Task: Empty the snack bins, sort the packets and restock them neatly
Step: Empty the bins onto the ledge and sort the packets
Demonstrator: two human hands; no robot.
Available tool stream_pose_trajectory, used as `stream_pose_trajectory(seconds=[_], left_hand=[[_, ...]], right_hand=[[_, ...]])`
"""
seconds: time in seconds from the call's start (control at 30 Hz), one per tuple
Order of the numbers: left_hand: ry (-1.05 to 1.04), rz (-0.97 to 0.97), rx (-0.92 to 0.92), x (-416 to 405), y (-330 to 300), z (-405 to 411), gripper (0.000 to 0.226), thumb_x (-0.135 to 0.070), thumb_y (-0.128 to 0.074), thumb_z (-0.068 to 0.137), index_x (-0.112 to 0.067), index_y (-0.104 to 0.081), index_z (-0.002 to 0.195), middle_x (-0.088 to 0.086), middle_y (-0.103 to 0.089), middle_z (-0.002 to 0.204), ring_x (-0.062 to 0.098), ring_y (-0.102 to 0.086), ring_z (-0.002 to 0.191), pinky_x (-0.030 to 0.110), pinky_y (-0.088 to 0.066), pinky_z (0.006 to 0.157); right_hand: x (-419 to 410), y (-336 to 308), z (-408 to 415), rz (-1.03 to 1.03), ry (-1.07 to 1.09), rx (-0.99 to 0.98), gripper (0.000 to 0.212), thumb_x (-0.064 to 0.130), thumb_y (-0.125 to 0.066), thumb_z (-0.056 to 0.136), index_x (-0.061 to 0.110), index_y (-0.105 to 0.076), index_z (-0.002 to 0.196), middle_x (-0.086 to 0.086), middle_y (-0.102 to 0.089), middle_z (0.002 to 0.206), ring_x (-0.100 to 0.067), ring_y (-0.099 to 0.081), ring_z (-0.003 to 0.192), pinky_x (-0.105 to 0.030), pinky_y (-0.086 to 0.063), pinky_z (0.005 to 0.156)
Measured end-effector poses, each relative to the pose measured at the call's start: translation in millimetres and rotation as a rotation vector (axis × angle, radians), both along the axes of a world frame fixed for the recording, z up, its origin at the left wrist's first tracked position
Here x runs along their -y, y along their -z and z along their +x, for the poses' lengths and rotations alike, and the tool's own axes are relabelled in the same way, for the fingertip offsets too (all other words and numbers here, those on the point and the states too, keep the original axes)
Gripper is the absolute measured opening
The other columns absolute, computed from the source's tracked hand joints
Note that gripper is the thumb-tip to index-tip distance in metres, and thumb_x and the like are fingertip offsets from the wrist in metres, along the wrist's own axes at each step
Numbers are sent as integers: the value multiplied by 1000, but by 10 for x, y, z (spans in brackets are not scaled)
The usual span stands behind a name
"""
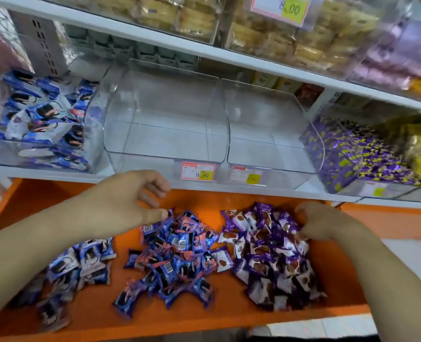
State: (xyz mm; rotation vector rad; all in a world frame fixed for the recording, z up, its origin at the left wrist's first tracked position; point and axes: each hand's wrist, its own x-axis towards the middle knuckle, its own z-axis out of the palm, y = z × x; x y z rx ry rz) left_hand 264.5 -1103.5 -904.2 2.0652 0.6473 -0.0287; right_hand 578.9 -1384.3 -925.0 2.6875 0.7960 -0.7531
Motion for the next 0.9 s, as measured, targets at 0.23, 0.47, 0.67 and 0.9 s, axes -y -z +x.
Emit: stream_pose_trajectory(seconds=[0.23,0.47,0.67,0.9], left_hand=[[-51,43,-2,-68,-149,-134,28,-29,-81,88,-38,-64,110,-17,-67,111,-10,-65,97,28,-59,89],[-188,258,28,-401,-298,-709,33,-38,-71,95,-44,-56,123,-25,-55,125,-2,-60,110,27,-55,95],[-346,545,-4,-1163,-237,-1248,45,-32,-68,94,-33,-55,137,-12,-52,139,10,-53,127,18,-41,99],[-415,506,-188,-1553,-109,-1533,69,-32,-63,97,-27,-31,157,-9,-30,163,15,-36,148,31,-32,119]], right_hand=[[-441,-210,-387,327,-94,-68,45,35,-80,89,30,-64,131,8,-65,132,-9,-63,115,-29,-49,102],[-1034,-479,-1178,688,-166,-306,23,13,-79,91,34,-77,101,18,-77,97,-1,-73,92,-27,-59,91],[-1765,-830,-1924,967,-264,-418,35,1,-75,92,34,-76,104,14,-76,95,-5,-72,92,-33,-59,88],[-3540,-1027,-2478,802,-795,-399,68,16,-76,95,57,-48,141,24,-47,145,3,-54,123,-34,-56,98]])
